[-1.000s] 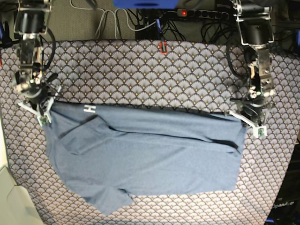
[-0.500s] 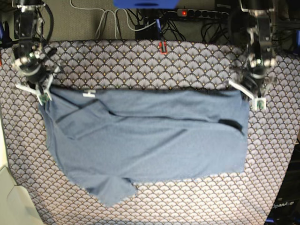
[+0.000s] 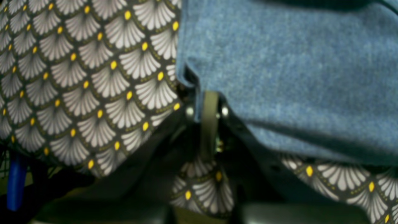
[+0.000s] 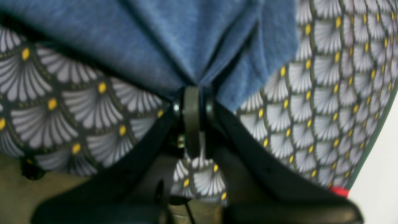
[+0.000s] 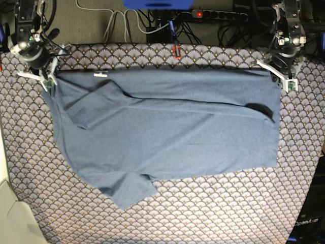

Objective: Fold the T-shirt properly
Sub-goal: 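Drag the shirt back toward the arms with both grippers, unfolding it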

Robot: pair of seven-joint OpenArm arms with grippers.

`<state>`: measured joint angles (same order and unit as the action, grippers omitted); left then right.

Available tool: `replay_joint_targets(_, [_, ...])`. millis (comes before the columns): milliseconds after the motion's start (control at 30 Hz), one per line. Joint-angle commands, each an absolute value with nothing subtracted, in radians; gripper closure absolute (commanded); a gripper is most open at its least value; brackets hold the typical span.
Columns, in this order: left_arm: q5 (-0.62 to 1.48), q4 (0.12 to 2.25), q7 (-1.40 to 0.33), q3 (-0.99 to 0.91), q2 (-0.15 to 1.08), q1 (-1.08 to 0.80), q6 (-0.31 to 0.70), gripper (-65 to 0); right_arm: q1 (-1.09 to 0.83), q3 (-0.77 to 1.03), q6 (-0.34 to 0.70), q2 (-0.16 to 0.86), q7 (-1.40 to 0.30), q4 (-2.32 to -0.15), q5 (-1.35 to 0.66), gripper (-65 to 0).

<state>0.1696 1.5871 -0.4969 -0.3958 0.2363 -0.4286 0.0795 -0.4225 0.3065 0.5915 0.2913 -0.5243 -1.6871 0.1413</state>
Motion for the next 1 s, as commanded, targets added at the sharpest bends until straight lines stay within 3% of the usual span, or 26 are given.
replay_joint_targets(0, [0.163,1.603,-0.49,-0.403,0.251,-0.443,0.07,-0.4,-0.432,0.328,0.595,0.302,-0.516,-1.701,0.15,0.0])
replay_joint_targets(167, [0.163,1.603,-0.495,-0.4,0.251,-0.464,0.07,-0.4,-0.49,0.344,0.595,0.297,-0.441,-1.701,0.15,0.0])
replay_joint_targets(967, [0.165,1.632,-0.498,-0.395,0.249,-0.518,0.07,-0.5,-0.509,0.357,0.595,0.298,-0.441,-1.702,0.15,0.0])
